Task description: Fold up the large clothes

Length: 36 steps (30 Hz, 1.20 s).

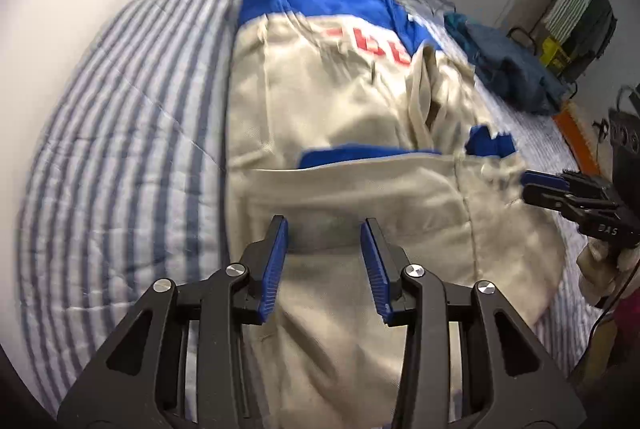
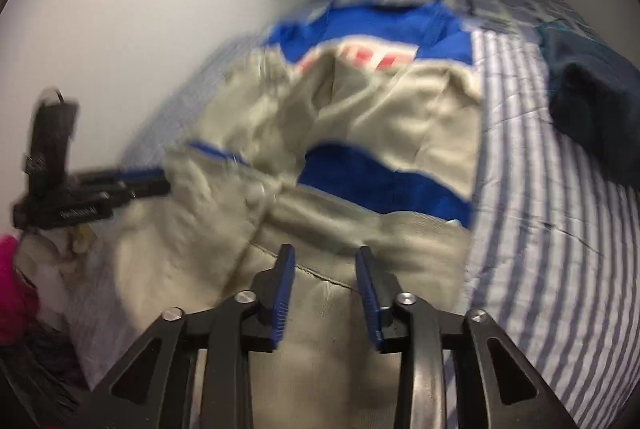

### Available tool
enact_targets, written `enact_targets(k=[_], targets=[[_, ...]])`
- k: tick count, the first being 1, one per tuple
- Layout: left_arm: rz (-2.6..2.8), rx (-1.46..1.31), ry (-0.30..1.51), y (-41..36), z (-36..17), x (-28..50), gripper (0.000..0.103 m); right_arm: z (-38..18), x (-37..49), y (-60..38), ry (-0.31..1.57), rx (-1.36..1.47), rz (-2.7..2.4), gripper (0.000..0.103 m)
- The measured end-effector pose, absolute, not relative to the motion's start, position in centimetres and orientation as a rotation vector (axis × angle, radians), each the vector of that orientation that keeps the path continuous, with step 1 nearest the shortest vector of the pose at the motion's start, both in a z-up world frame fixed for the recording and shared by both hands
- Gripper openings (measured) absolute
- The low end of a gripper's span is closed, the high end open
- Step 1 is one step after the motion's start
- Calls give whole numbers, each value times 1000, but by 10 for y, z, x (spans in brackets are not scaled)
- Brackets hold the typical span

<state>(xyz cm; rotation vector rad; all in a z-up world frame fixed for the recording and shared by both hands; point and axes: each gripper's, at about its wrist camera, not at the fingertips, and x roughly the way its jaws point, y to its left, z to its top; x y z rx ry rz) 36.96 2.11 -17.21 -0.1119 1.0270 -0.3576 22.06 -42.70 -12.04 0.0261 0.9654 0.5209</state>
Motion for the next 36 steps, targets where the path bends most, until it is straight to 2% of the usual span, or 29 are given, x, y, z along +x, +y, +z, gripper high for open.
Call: enact_targets(k=[5, 7, 14, 23, 32, 36], targets=[[-363, -138, 971, 43, -138, 386, 40, -86, 219, -453, 856, 18, 485, 41], [-350, -119, 947, 47, -128, 398, 46, -76, 230, -461, 849, 3, 462, 41], [-309, -39, 914, 47, -115, 464, 46, -59, 290, -487, 859, 20, 423, 41], [-322, -42, 942, 31, -159, 589, 46, -94, 381, -477, 920, 37, 448, 26], [-329, -45, 1017, 17, -216, 652, 46, -157, 440, -447, 1032, 5, 456, 26], [-353, 5, 1001, 11, -220, 656, 48, -161, 444, -443, 1032, -44, 489, 27]])
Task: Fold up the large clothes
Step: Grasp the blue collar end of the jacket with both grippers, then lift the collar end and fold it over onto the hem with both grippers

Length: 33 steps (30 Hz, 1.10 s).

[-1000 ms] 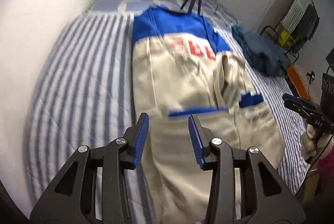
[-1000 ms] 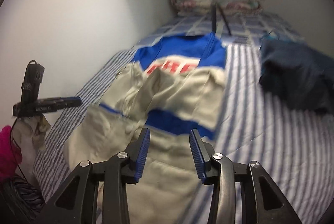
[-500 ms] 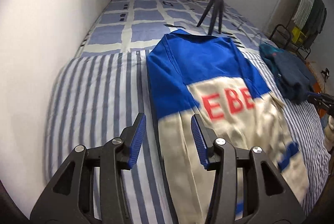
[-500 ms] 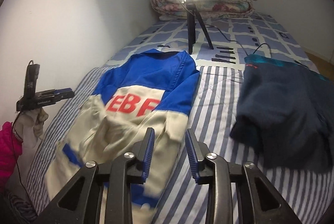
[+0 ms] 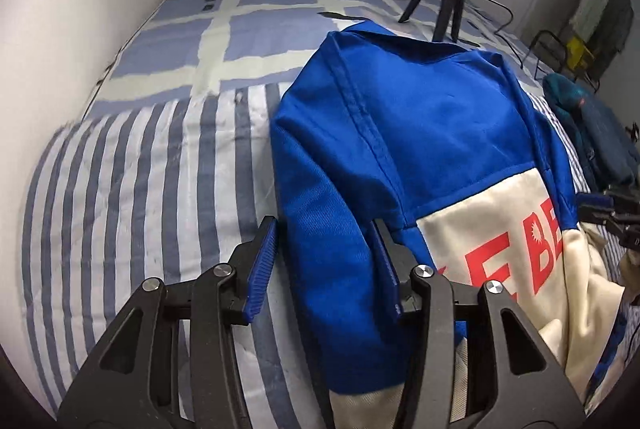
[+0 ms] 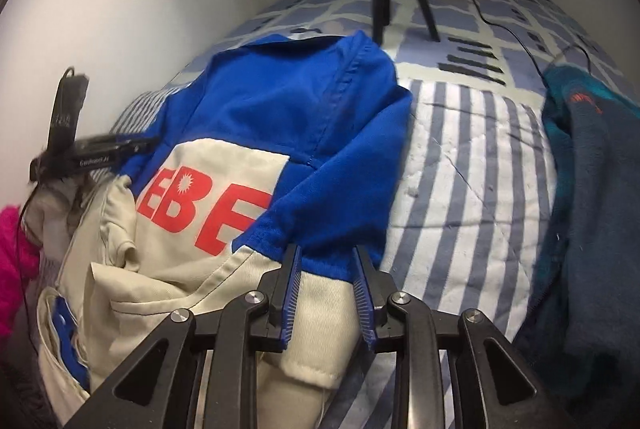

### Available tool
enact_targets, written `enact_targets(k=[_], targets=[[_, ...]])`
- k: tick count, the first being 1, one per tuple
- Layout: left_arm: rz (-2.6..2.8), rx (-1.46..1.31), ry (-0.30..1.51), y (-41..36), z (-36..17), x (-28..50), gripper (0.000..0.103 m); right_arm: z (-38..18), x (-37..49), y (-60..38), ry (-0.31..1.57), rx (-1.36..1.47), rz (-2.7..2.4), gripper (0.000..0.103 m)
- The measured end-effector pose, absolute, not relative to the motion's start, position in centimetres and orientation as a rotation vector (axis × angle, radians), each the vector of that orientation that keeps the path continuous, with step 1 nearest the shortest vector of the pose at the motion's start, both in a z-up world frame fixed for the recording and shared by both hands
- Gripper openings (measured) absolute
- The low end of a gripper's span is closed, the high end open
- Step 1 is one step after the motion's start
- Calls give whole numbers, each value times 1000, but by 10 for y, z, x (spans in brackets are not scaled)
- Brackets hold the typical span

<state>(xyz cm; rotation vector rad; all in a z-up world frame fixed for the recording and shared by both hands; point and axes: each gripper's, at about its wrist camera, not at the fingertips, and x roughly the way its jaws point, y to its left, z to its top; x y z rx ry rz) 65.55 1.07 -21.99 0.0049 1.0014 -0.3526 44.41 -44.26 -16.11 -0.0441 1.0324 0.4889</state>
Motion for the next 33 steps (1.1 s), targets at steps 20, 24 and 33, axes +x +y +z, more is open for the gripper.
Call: enact_targets(k=[20, 24, 33], targets=[[-373, -126, 1025, 9, -215, 752, 72, -170, 567, -436, 930, 109, 445, 44], [-373, -72, 995, -7, -216, 752, 49, -173, 568, -424, 922, 102, 469, 25], [-365, 16, 905, -23, -194, 734, 3, -151, 550, -412, 844, 20, 426, 3]])
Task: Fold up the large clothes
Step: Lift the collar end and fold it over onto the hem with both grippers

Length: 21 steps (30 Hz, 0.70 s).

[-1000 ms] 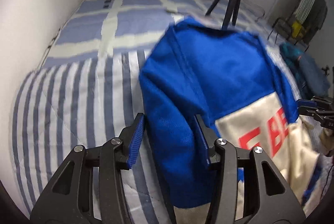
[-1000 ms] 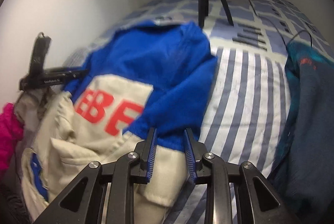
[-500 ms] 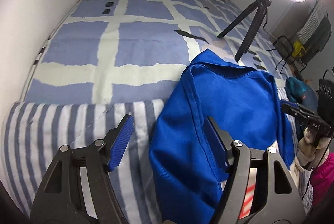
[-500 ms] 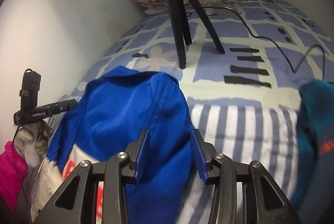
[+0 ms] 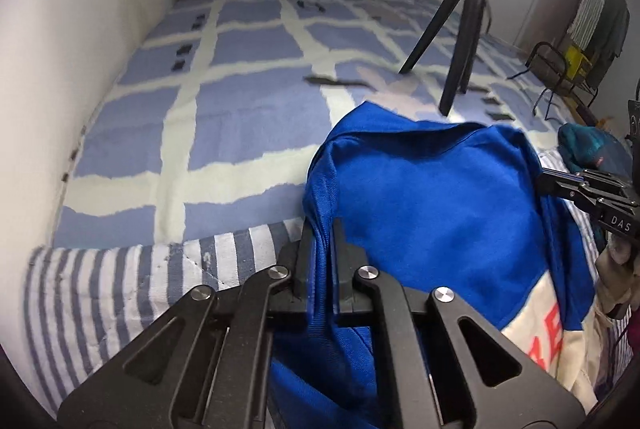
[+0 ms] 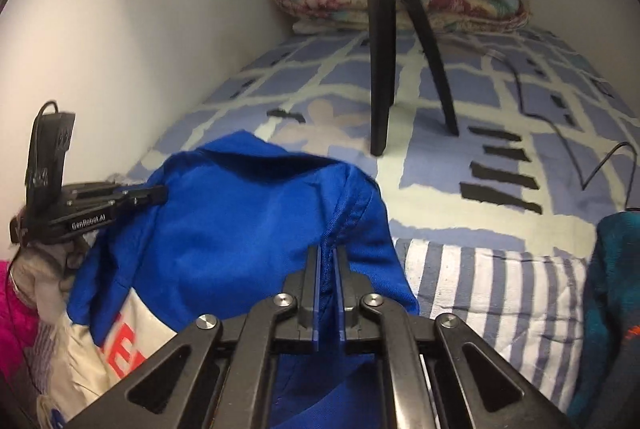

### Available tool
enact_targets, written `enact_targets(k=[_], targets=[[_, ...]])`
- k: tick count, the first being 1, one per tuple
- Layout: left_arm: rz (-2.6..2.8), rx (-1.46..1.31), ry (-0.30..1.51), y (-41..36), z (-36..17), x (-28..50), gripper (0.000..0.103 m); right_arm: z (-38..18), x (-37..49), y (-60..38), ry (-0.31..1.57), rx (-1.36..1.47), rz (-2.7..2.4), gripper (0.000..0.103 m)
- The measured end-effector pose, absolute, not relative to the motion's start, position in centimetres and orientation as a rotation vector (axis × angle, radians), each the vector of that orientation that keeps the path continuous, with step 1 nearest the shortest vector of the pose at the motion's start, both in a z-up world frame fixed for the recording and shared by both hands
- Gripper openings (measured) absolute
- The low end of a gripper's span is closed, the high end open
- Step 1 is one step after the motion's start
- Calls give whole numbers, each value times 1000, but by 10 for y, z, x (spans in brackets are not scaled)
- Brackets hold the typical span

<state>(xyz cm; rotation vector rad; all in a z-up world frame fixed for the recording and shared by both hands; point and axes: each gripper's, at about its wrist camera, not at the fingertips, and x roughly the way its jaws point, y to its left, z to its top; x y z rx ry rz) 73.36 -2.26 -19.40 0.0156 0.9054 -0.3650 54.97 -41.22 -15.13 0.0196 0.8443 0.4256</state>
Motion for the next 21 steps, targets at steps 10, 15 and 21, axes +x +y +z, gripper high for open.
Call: enact_targets(k=[10, 15, 21], targets=[[-398, 43, 782, -28, -126, 670, 2, -87, 493, -419, 737, 28, 432, 1], [-421, 45, 731, -31, -88, 621, 2, -50, 447, -418, 695, 3, 432, 1], [-451, 42, 669, -33, -48, 543, 2, -13, 368, -416, 668, -10, 436, 1]])
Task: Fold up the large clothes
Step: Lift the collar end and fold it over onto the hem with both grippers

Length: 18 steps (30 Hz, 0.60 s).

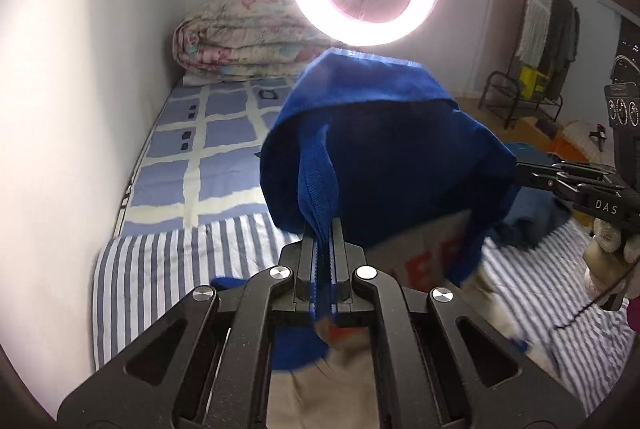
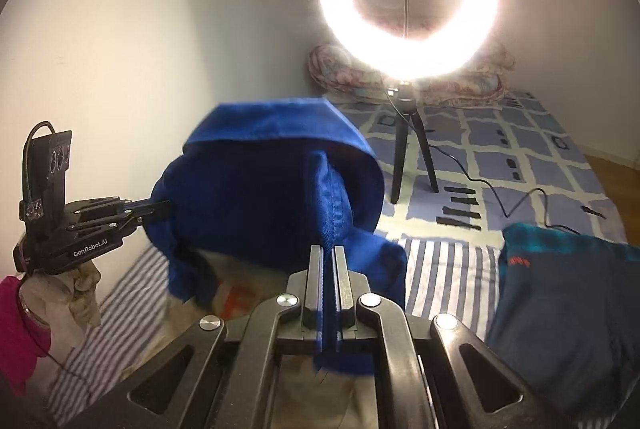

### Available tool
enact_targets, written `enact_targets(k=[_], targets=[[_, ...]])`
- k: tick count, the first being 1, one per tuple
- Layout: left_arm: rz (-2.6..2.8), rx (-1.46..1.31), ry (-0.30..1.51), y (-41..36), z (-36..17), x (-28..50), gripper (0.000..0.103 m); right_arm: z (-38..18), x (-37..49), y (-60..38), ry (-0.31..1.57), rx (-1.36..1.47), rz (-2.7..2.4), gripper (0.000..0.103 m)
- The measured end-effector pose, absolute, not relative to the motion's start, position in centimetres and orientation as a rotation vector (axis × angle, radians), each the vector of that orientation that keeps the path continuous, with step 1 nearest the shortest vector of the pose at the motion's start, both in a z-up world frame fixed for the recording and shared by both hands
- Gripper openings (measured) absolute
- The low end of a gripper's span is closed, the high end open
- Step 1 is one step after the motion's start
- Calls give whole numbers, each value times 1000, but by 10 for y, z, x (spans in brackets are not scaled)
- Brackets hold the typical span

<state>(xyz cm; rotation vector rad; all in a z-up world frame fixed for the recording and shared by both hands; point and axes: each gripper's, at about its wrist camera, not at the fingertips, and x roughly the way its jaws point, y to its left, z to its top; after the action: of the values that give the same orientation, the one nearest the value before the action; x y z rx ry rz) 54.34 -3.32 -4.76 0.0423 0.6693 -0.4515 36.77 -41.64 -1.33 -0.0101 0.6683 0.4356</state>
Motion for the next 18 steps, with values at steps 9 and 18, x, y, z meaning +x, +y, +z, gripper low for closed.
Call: enact_targets(k=[9, 18], targets=[[-476, 44, 642, -19, -25, 421, 2, -6, 251, -422, 688, -32, 432, 1], [-499, 76, 704, -7, -67, 326, 2, -61, 155, -425, 777, -32, 437, 0]])
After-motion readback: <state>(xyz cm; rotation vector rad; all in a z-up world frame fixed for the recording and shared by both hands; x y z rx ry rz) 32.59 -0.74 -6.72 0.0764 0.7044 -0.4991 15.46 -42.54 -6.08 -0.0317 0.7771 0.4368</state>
